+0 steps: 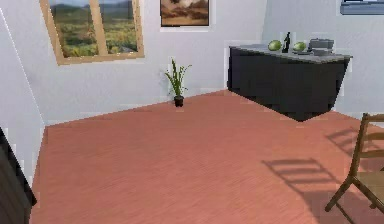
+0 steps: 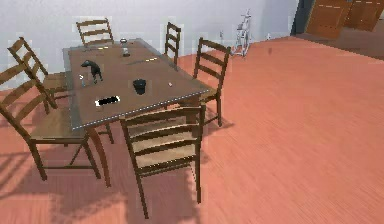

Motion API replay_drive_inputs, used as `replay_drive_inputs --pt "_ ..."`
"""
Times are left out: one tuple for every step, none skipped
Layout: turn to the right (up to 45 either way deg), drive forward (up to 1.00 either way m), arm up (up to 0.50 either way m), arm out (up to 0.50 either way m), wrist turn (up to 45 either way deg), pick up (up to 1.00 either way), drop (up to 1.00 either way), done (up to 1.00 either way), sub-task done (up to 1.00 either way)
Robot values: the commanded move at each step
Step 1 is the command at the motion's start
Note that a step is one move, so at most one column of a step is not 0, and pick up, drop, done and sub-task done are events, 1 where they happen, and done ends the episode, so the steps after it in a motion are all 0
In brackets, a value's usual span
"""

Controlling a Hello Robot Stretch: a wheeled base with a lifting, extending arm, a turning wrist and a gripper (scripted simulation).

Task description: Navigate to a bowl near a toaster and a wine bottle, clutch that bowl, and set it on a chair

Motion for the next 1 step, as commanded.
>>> replay_drive_inputs --pt "18.0 0.0 0.0 0.0 0.0 0.0 0.0 0.0 0.0"
